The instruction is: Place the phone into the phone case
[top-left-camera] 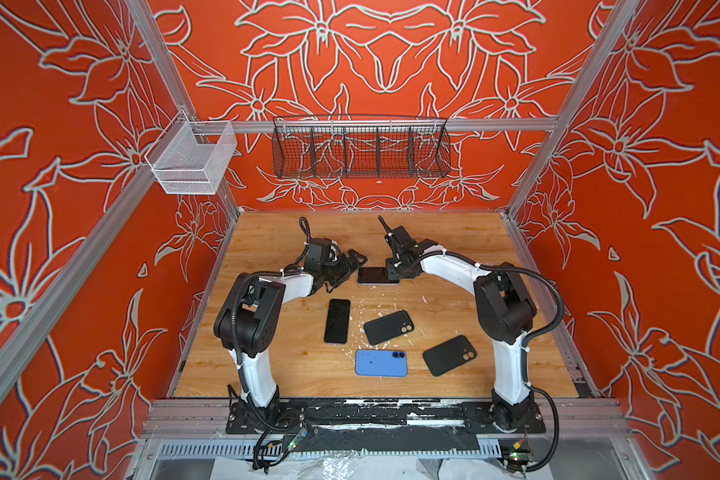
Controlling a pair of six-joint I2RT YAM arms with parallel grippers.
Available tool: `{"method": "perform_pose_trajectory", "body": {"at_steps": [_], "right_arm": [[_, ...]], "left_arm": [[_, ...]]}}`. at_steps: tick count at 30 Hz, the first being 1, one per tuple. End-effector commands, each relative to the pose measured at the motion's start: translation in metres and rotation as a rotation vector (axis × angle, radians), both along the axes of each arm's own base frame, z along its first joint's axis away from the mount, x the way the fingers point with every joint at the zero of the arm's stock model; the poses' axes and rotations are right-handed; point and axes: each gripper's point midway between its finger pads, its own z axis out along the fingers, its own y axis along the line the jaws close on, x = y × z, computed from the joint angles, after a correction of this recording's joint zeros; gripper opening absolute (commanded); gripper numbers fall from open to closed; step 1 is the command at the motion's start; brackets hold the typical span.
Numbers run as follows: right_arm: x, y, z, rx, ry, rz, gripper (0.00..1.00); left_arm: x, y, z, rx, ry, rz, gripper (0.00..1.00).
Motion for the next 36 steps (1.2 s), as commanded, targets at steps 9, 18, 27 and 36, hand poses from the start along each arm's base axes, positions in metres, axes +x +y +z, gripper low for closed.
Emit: {"method": "perform_pose_trajectory", "body": {"at_steps": [9, 18, 27, 36], "right_arm": [[-0.005, -0.005, -0.015, -0.034, 0.031, -0.035, 0.37], [-0.007, -0.006, -0.024, -0.011, 0.053, -0.064, 0.38], [-0.009, 0.001, -0.034, 0.023, 0.079, -0.060, 0.32], [-0.010, 0.006, -0.039, 0.044, 0.094, -0.048, 0.15]], "left_arm": [[0.006, -0.012, -0.002, -0.005, -0.001, -0.028, 1.00], [0.006, -0.017, -0.005, -0.004, 0.004, -0.038, 1.00], [0.005, -0.019, -0.008, 0.003, 0.009, -0.044, 1.00], [0.006, -0.022, -0.016, 0.005, 0.022, -0.049, 1.00]]}}
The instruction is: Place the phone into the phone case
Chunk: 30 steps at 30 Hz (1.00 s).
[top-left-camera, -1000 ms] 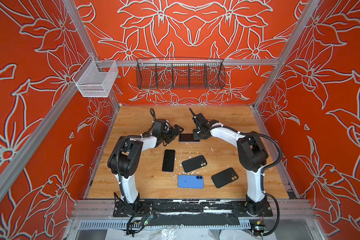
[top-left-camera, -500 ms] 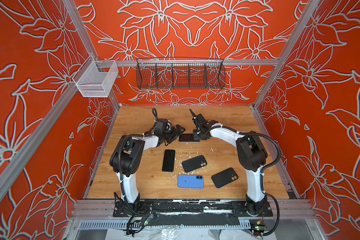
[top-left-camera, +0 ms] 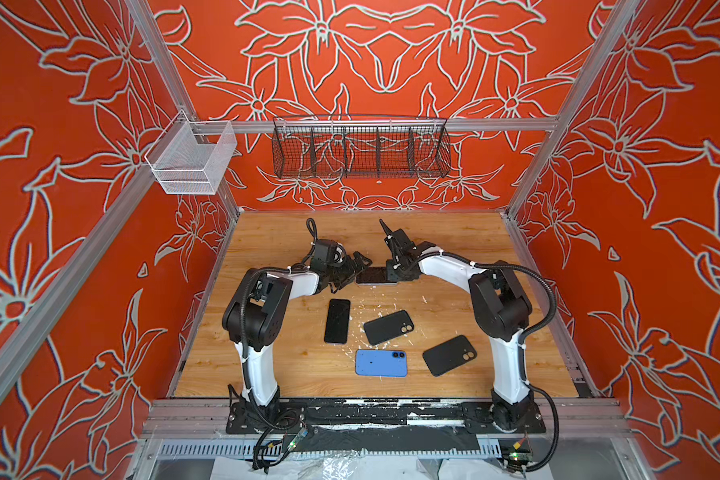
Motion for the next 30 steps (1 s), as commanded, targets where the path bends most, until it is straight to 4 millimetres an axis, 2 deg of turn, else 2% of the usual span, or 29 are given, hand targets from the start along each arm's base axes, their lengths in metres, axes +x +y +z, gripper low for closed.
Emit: {"method": "perform_pose_trajectory", "body": {"at_steps": [1, 10, 15, 23, 26, 30], "right_arm": [[-0.011, 0.006, -0.020, 0.010, 0.060, 0.016, 0.13], [-0.015, 0.006, -0.035, 0.005, 0.094, 0.015, 0.12], [-0.015, 0.004, -0.034, 0.013, 0.097, 0.002, 0.13], [-0.007, -0.003, 0.001, 0.119, 0.039, -0.021, 0.33], [-0.007, -0.008, 0.006, 0.166, 0.040, -0.026, 0.38], [-0.006, -0.008, 0.003, 0.280, 0.065, -0.027, 0.46]], "left_arm": [[0.006, -0.007, 0.001, 0.000, -0.013, -0.016, 1.00], [0.006, -0.009, -0.004, 0.002, -0.007, -0.021, 1.00], [0.007, -0.008, -0.003, 0.013, -0.011, -0.019, 1.00], [0.003, 0.007, 0.001, 0.139, 0.027, -0.009, 0.99], [0.002, 0.010, 0.003, 0.166, 0.039, -0.020, 0.99], [0.001, 0.012, 0.004, 0.198, 0.060, -0.040, 0.98]]}}
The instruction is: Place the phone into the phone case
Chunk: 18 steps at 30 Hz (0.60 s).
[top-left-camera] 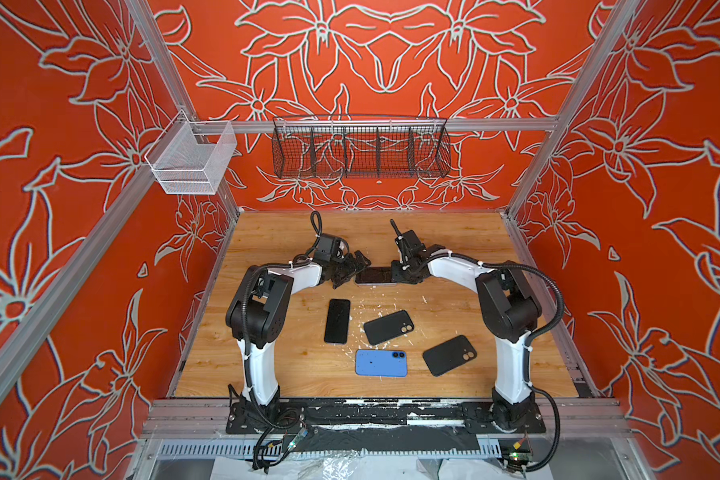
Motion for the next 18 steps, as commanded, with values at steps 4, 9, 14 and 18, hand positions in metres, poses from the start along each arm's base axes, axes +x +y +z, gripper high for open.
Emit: {"method": "perform_pose_trajectory", "body": {"at_steps": [4, 9, 14, 18], "right_arm": [[0.003, 0.006, -0.001, 0.225, 0.038, 0.004, 0.52], [0.006, 0.013, -0.014, 0.299, 0.077, 0.026, 0.53], [0.008, 0.017, -0.024, 0.316, 0.098, 0.032, 0.54], [0.007, 0.018, -0.029, 0.324, 0.112, 0.031, 0.54]], "left_arm": [[-0.005, 0.001, 0.006, 0.063, 0.039, -0.059, 0.97], [-0.006, -0.006, -0.001, 0.042, 0.072, -0.095, 0.97], [-0.005, -0.008, -0.010, 0.035, 0.099, -0.111, 0.97], [-0.005, -0.007, -0.017, 0.053, 0.114, -0.110, 0.97]]}}
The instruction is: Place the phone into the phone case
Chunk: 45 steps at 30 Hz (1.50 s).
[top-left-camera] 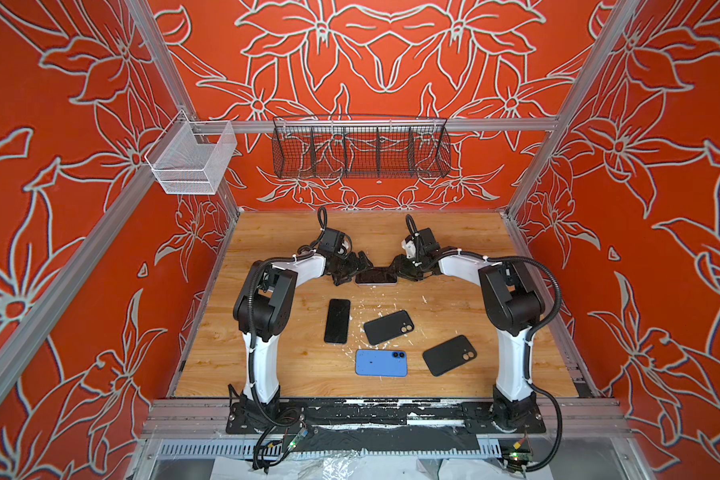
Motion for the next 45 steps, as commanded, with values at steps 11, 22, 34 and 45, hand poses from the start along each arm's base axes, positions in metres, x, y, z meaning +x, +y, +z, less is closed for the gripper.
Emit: {"method": "perform_pose_trajectory", "body": {"at_steps": [11, 22, 34, 45], "right_arm": [[-0.014, 0.003, -0.040, 0.001, 0.119, -0.002, 0.54], [-0.023, -0.001, -0.057, -0.006, 0.157, -0.020, 0.54], [-0.025, -0.004, -0.065, -0.012, 0.167, -0.028, 0.54], [-0.024, 0.011, -0.047, 0.118, 0.119, 0.025, 0.54]], "left_arm": [[-0.004, -0.015, -0.013, -0.065, 0.051, -0.076, 0.97], [0.006, -0.032, 0.032, -0.232, -0.098, -0.080, 1.00], [0.001, -0.036, 0.059, -0.272, -0.155, -0.103, 1.00], [-0.003, -0.033, 0.046, -0.258, -0.130, -0.094, 0.99]]}}
